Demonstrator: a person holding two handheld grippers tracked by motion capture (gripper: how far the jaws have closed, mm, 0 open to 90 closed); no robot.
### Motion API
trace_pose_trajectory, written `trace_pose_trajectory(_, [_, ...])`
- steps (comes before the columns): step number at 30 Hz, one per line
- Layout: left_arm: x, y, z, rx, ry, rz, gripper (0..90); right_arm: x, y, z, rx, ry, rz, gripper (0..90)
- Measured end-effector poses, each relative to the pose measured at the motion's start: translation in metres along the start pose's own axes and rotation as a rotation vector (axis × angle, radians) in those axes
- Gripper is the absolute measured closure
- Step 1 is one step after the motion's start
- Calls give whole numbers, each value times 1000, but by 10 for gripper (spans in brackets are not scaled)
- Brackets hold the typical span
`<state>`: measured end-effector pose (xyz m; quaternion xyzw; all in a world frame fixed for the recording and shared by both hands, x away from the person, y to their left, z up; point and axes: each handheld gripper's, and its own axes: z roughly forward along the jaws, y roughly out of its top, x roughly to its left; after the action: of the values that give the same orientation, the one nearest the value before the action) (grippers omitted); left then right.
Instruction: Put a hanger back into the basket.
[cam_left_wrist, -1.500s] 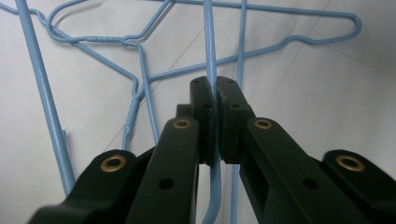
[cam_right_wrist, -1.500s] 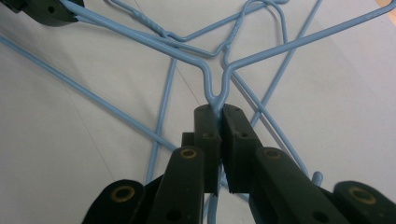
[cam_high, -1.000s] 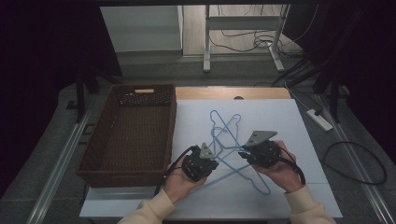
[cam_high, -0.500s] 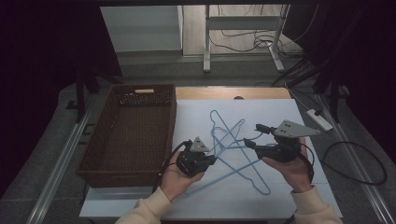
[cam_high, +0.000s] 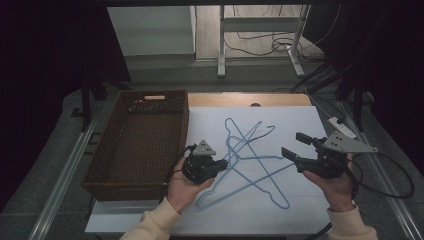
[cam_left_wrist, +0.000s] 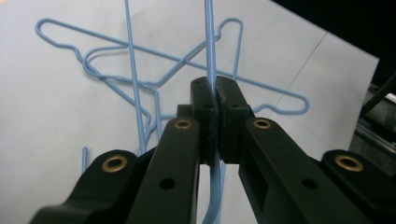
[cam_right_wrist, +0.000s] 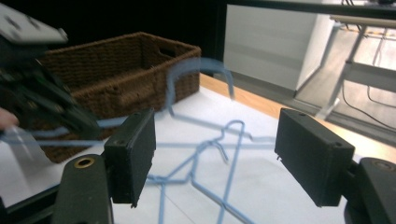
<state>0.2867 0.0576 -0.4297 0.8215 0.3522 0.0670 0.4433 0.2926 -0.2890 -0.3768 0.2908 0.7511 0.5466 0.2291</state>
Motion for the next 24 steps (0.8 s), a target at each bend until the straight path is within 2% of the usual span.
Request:
trace_pose_trajectory(7, [2, 9, -14, -53, -32, -23, 869, -9, -18, 0, 44, -27, 22, 297])
trace_pose_trajectory(16, [7, 19, -37, -115, -69, -48, 869, -15, -45, 11, 122, -42, 50, 301])
trace_pose_trajectory(24, [20, 26, -61, -166, -101, -66, 869, -18, -59, 18, 159, -49, 63, 301])
